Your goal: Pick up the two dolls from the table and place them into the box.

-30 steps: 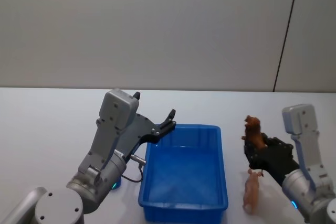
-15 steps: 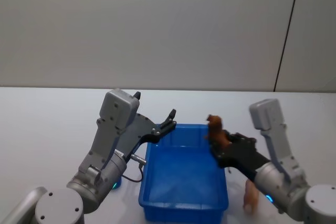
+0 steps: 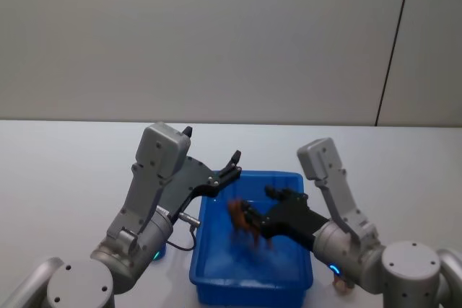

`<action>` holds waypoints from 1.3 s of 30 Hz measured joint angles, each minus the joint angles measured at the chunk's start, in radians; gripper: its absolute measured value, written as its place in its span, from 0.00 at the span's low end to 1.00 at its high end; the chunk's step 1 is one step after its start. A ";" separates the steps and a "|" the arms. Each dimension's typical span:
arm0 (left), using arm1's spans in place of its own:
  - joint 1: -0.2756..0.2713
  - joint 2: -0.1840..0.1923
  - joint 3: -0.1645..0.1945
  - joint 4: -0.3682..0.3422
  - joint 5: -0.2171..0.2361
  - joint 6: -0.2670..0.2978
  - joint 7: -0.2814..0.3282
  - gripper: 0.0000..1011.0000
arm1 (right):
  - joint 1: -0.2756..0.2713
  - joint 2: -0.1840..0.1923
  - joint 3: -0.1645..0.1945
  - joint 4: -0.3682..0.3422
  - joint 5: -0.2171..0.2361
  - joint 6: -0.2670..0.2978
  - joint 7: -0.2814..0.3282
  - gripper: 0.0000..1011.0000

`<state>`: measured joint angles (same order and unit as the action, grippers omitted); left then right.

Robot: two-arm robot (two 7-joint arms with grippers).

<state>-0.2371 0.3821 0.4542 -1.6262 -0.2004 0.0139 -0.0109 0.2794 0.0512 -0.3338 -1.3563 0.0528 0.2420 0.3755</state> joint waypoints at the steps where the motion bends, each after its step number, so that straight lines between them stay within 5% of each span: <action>1: 0.000 0.000 0.000 0.000 0.000 0.000 0.000 0.99 | 0.003 -0.002 -0.001 0.006 -0.002 0.000 0.002 0.55; 16: 0.000 0.000 0.000 0.000 0.000 0.000 0.000 0.99 | 0.011 -0.009 -0.006 0.036 -0.015 0.016 -0.051 0.99; 39: 0.000 0.000 0.000 0.000 0.000 0.000 0.000 0.99 | -0.126 0.043 0.014 -0.178 0.014 0.089 -0.308 0.99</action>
<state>-0.2371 0.3821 0.4542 -1.6262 -0.2003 0.0138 -0.0109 0.1534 0.0940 -0.3198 -1.5343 0.0672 0.3311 0.0671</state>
